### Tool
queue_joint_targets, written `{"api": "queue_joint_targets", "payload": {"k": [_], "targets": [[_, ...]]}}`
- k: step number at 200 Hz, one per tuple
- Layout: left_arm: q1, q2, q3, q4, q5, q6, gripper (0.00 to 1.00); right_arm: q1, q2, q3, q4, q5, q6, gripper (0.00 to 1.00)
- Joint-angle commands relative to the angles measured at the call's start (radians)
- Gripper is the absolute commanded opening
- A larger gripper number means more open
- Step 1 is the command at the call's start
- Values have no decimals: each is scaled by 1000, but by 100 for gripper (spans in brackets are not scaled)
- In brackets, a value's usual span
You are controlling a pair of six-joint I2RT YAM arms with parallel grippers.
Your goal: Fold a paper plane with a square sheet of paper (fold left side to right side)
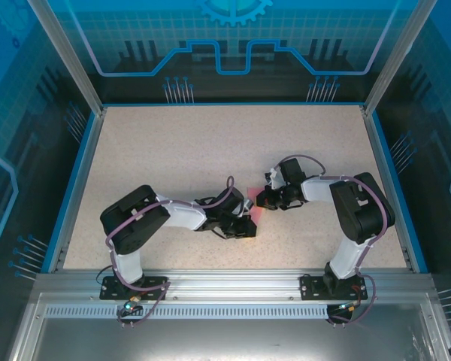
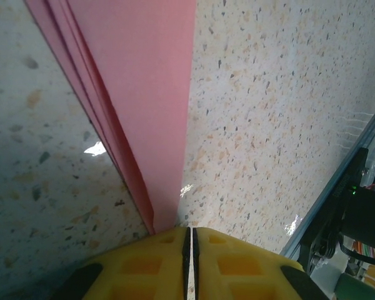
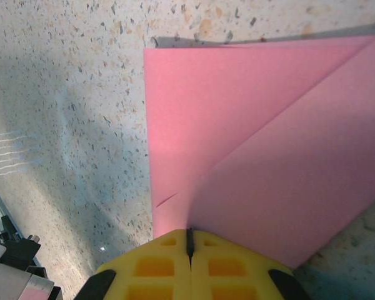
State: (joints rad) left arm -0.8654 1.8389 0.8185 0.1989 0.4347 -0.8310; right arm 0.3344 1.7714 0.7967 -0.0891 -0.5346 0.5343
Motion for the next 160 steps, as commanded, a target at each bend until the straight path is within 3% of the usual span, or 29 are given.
{"api": "queue_joint_targets", "payload": {"k": [1,28,90,160], "targets": [[-42,-7,-55,-49,5,-24,13,8,45,-14,-91,124,-22,4],[-44,-51,-99,20,22,-56,12,9,46,-16,-90,122,-22,4],[-1,-161,-24,-89,10,13,14,13,47,-9,-91,119,-21,4],[39,0,152,-180,-7,90,16,23,44,-2,-92,113,-19,4]]}}
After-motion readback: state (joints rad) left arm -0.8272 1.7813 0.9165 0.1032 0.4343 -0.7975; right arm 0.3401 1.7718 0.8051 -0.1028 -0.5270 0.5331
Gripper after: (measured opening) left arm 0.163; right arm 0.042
